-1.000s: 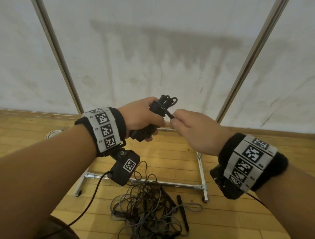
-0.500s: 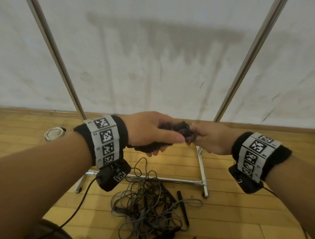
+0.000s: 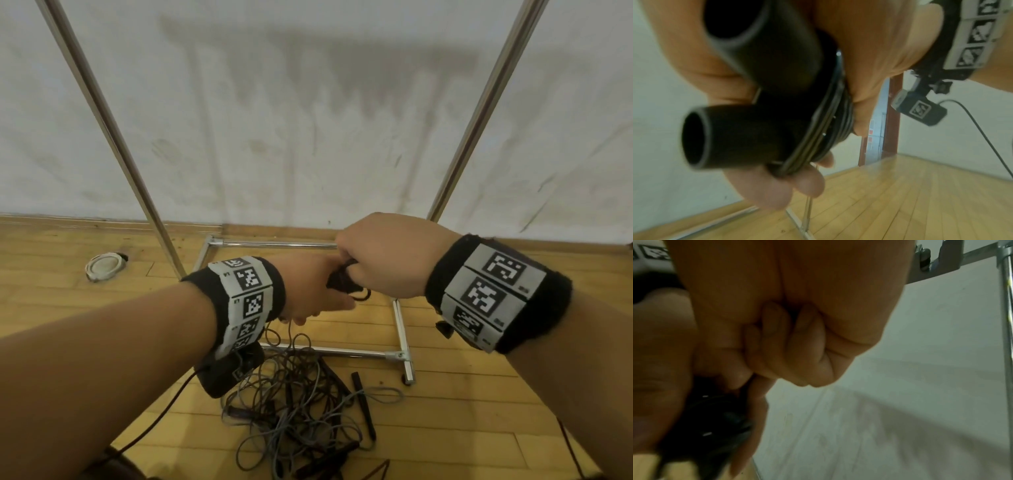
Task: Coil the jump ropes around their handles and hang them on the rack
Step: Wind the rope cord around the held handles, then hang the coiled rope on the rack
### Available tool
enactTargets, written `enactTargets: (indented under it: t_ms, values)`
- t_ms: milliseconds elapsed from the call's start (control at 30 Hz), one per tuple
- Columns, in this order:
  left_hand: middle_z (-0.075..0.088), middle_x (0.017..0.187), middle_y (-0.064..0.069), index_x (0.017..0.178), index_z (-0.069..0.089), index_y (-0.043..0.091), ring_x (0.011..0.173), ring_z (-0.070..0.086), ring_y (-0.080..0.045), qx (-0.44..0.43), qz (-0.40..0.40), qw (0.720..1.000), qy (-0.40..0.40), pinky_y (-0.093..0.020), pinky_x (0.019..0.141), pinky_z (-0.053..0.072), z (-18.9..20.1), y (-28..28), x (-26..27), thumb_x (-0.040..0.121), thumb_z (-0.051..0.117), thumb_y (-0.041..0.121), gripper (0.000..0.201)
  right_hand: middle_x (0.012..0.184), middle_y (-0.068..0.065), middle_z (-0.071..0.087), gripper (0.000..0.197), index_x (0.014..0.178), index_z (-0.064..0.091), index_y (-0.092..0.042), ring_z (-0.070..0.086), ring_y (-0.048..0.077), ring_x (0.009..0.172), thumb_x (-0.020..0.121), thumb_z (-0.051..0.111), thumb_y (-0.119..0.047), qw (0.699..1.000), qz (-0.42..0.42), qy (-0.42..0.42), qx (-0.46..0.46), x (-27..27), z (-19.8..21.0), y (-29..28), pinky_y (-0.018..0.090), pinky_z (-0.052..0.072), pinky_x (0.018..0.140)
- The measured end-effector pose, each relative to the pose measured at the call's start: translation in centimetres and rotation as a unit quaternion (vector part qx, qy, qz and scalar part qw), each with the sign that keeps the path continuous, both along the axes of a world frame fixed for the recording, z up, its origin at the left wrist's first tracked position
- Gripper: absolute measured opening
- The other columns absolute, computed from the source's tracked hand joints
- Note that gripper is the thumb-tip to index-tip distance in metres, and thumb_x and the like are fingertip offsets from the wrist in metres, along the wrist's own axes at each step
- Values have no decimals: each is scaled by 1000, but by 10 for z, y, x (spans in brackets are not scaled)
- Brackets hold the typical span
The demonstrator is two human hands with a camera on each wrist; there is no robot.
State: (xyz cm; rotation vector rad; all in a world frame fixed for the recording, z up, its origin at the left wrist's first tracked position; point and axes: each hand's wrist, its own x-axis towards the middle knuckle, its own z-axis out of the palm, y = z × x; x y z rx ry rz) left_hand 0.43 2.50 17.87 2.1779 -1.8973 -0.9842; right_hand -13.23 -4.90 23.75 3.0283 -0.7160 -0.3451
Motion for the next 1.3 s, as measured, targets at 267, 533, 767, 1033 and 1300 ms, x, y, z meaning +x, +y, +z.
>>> enactTargets:
  t_ms: [267,533,767,1033,1300]
  values:
    - [71,101,-10,112,54,26,72,80,-26,-113,154,957,219,-42,55,64,22,-1,10,103,62,42,20,82,-7,57,21,109,53,-25,55,10,72,108,38,-39,979,-78,-183,52,-12,-2,-2,30,49,65]
    - [71,101,-14,123,59,27,73,76,-30,-180,198,879,395,-49,63,64,32,8,18,101,70,32,26,70,-6,72,14,96,61,-19,64,11,51,104,55,-28,851,-176,-411,277,-23,-5,-2,18,45,44]
    - [68,89,-11,121,65,20,66,65,-27,-148,216,801,539,-44,65,58,41,15,14,89,72,39,38,66,5,64,16,106,58,1,53,16,49,104,56,-14,713,-197,-452,498,-22,-2,4,28,37,42]
    - [69,84,-10,116,67,9,61,64,-26,-129,264,787,543,-41,62,56,39,16,15,91,60,64,61,70,9,63,7,100,58,-5,50,17,50,99,59,-12,663,-187,-443,574,-23,-2,5,25,34,42]
    - [70,87,-11,114,64,25,69,67,-32,-202,220,825,479,-47,67,58,37,18,15,92,56,44,30,83,14,67,25,117,64,2,61,19,65,96,52,6,506,-238,-504,659,-25,-4,-1,25,51,54]
